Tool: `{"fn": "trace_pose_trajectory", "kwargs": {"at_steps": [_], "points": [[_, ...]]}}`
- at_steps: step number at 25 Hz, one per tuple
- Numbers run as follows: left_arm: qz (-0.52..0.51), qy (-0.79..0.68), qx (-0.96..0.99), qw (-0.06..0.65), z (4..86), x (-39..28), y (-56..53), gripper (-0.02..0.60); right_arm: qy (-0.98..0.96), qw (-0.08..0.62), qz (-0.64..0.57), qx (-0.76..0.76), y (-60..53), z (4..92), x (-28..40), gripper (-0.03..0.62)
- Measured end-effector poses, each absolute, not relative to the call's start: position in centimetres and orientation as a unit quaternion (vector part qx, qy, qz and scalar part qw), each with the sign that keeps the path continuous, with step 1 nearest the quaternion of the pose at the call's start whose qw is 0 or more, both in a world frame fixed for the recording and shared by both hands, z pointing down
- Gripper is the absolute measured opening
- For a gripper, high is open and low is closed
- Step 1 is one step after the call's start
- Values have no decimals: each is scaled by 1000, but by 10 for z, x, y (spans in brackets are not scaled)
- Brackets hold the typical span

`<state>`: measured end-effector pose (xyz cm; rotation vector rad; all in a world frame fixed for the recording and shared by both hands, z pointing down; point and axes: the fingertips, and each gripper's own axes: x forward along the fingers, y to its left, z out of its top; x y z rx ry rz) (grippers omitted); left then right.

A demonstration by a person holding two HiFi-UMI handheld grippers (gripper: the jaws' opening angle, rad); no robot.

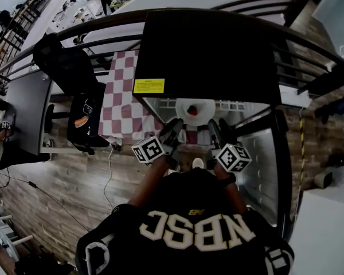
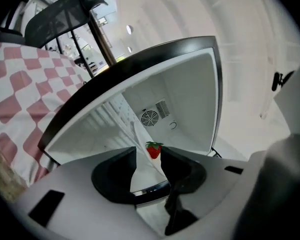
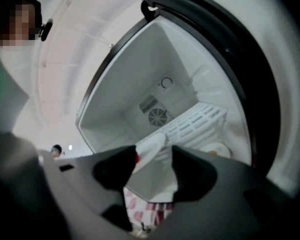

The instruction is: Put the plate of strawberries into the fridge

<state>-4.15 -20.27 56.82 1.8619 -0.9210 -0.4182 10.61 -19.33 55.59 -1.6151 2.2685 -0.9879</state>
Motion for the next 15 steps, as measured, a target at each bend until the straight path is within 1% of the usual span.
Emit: {"fn": "trace_pose_trajectory", "kwargs": {"at_steps": [2, 5, 8, 11, 15], "points": [[-131, -409, 790, 438, 573, -46, -192, 149, 769, 75, -321, -548, -187, 558, 105, 221], [-42, -461, 816, 346, 577, -50, -184, 149, 778, 41, -289, -557, -180, 559, 105, 220], [6, -486, 833, 266, 571, -51, -180, 147, 788, 6, -252, -562, -174, 557, 100, 219], [29, -499, 838, 218, 567, -52, -175, 147, 800, -27, -208, -562, -171, 551, 93, 219], [40, -503, 842, 191, 565, -50, -172, 145, 813, -69, -155, -557, -168, 553, 84, 207]]}}
